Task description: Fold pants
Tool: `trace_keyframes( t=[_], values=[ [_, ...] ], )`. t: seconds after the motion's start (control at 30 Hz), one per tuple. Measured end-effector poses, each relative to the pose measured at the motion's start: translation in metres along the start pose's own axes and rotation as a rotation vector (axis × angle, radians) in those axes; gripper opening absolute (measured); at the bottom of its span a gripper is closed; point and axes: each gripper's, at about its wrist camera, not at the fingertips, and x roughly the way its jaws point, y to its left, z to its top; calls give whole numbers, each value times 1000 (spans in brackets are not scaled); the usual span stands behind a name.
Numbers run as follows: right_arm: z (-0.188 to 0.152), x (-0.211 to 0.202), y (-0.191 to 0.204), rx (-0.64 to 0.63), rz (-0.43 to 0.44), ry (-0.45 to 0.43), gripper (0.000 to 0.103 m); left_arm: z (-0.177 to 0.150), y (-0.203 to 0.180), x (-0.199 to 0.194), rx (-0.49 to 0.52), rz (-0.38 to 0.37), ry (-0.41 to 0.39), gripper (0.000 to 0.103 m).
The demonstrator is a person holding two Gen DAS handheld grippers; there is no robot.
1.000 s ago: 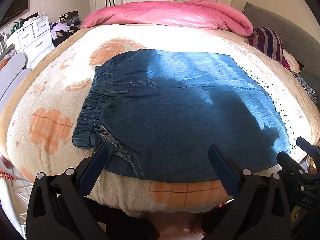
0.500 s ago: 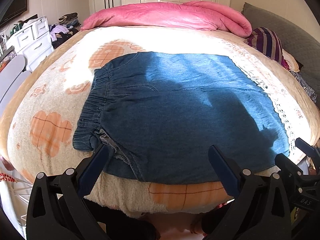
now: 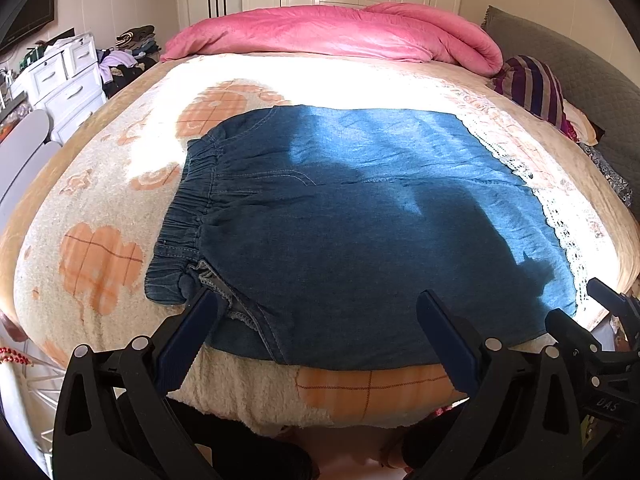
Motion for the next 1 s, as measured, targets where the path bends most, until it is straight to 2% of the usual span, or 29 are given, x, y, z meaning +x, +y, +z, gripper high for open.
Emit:
trace_keyframes(
  t=[0.23,0.43,0.53,1.0],
  values=[
    [4,1,2,-7,-2,-1,95,2,2,1,-4,1,2,99],
    [23,9,9,-34,4,-9,95,17,19,12,-35,27,2,99],
    [37,17,13,-42,16,-11,95,28,33,21,-65,29,9,99],
    [111,70,42,-145,25,-35,95,86,98,68,-161,128,-9,99]
  ],
)
